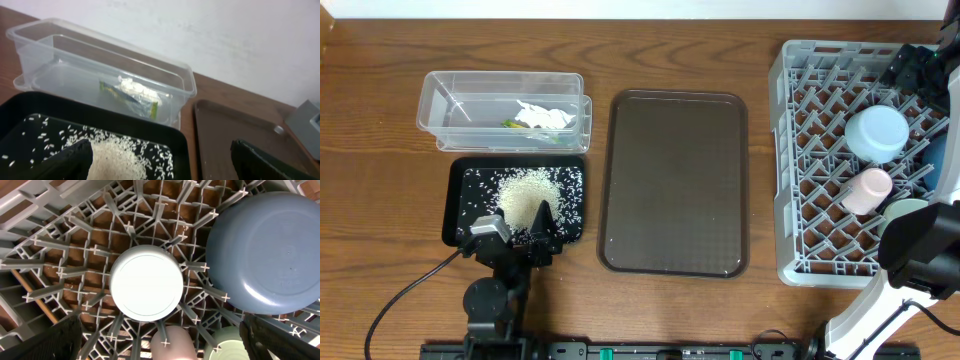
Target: Sort waste into correct bins and load items into the dishwasher rack
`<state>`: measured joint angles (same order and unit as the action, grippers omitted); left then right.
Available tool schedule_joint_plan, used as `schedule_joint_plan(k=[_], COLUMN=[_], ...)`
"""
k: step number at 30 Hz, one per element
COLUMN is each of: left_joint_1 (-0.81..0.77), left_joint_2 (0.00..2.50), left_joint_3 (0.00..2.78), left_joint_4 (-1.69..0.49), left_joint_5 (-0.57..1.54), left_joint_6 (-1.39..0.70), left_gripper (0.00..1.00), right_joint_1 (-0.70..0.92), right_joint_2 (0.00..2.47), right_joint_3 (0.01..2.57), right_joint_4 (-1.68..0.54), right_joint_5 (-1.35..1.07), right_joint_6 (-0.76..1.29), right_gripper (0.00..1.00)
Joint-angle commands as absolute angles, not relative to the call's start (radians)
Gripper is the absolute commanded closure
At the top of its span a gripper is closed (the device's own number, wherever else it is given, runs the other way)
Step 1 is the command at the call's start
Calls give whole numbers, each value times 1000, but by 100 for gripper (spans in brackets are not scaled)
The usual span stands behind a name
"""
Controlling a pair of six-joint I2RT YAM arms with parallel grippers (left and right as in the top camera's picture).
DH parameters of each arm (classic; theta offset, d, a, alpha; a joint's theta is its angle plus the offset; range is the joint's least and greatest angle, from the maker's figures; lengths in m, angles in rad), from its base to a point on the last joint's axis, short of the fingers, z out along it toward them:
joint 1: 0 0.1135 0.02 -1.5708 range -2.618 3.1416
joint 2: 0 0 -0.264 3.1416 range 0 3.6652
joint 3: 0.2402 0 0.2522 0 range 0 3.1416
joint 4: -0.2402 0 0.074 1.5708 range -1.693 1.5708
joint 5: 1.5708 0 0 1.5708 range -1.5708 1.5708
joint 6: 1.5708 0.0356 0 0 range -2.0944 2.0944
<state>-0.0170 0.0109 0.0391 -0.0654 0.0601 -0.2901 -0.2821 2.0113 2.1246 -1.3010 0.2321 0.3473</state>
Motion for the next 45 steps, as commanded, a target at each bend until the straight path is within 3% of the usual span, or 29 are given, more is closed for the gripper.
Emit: schedule_joint_plan(k=[1,45], left_joint_1=[-19,6], left_joint_2=[2,4], left_joint_3=[4,4], left_joint_4=[-47,-70], left_joint_5=[49,11], left_joint_6=[-278,-229], left_gripper=[10,10], right_joint_1=[-287,-287], right_joint_2=[2016,2016], right_joint_3=[2126,2126], right_joint_4=[-1302,-1302], right_joint_5=[235,235], right_joint_6=[336,336], right_gripper=[1,1])
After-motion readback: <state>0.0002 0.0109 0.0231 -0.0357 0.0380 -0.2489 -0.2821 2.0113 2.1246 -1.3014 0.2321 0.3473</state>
